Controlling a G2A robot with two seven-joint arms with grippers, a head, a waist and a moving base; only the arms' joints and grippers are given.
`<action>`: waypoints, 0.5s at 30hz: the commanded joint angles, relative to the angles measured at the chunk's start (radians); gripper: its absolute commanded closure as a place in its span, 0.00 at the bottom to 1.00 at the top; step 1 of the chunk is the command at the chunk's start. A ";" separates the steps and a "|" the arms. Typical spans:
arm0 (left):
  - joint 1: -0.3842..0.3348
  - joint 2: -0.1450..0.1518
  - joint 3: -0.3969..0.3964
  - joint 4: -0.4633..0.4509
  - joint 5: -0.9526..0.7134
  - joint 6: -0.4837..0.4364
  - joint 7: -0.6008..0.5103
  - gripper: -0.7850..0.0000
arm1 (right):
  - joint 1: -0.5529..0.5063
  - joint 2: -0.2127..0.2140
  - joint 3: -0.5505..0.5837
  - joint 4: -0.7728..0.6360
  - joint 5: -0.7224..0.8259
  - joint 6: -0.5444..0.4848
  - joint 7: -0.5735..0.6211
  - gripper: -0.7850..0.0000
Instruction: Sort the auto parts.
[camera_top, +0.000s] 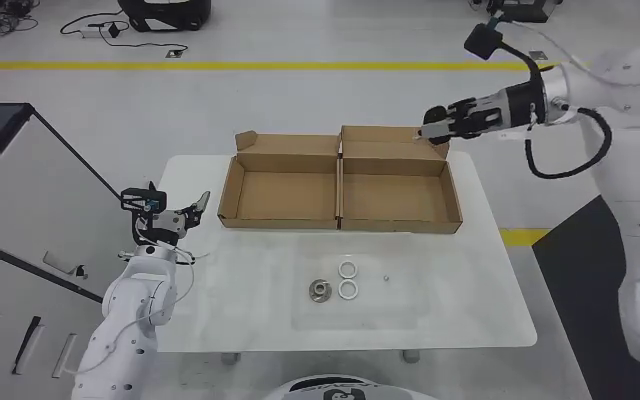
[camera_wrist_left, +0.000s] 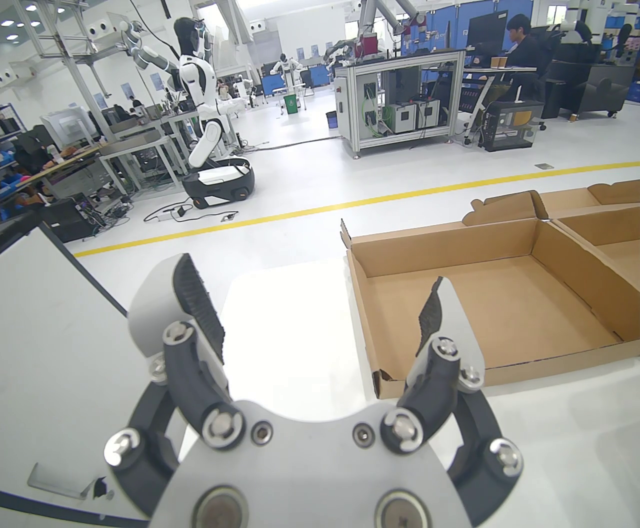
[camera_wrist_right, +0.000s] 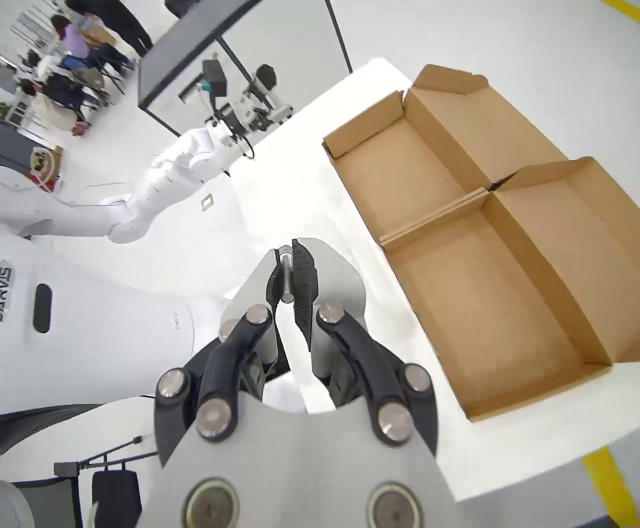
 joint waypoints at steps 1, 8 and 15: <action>0.000 0.000 0.000 0.000 0.000 0.000 0.000 0.00 | 0.062 0.000 -0.104 0.031 -0.047 0.006 0.006 1.00; 0.000 0.000 0.000 0.000 0.000 0.000 0.000 0.00 | 0.212 -0.008 -0.453 0.148 -0.124 0.001 0.002 1.00; 0.000 0.000 0.000 0.000 0.000 0.000 0.000 0.00 | 0.314 -0.037 -0.749 0.290 -0.085 -0.003 -0.003 1.00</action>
